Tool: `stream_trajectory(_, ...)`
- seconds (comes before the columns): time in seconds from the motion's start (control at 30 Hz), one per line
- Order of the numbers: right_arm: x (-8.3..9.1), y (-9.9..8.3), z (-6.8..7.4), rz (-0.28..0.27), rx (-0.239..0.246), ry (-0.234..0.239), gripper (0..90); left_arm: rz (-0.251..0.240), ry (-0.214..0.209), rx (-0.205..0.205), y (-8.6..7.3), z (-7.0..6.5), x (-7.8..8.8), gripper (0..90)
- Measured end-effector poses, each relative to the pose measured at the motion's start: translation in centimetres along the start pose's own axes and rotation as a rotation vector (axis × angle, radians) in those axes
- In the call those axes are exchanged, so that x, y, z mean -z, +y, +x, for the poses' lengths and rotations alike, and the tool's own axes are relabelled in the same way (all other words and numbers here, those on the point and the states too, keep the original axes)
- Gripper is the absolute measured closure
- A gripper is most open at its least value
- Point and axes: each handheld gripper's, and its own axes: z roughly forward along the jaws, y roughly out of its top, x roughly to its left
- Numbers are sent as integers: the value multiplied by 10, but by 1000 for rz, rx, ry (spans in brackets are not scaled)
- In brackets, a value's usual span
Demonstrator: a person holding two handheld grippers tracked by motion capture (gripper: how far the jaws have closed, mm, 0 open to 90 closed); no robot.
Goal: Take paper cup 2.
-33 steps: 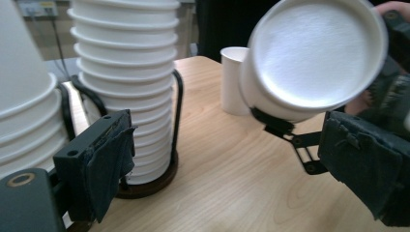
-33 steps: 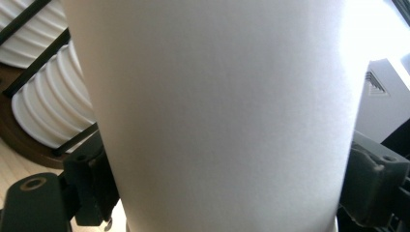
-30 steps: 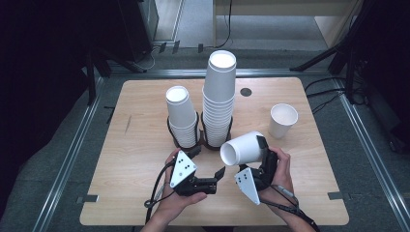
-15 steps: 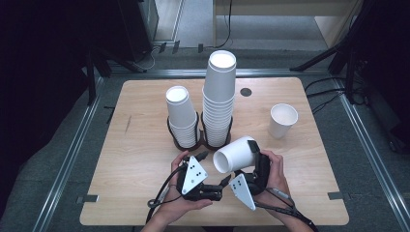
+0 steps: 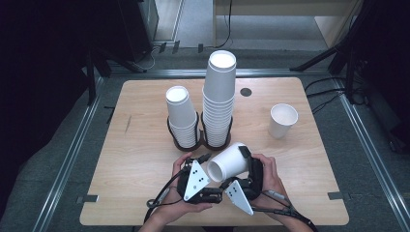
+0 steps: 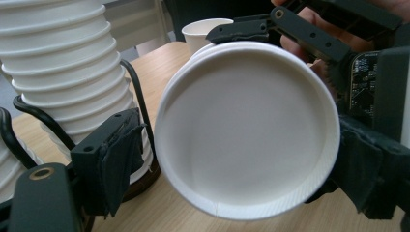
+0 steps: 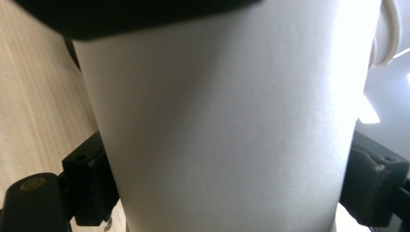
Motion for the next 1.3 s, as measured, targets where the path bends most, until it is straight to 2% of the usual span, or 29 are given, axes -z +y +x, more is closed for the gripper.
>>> stream_trajectory(0.2, 2, 1, 1, -29, -11, 33, 117, 7, -15, -19, -1, -1, -1, 134)
stream_trajectory(0.47, 3, 2, 1, -41, -8, 51, 117, 10, -21, -37, -2, -2, -1, 153)
stream_trajectory(0.63, 3, 1, 1, -41, -12, 65, 117, 5, -26, -49, -2, -4, 0, 203)
stream_trajectory(1.07, 4, 0, 0, -48, -19, 72, 109, 12, -35, -34, -2, -3, 0, 224)
stream_trajectory(1.2, 3, 0, 0, -39, -25, 96, 83, 29, -55, -12, -2, 0, 0, 235)
stream_trajectory(1.3, 3, 0, 1, -38, -14, 111, 23, 27, -47, 0, -2, 2, 0, 240)
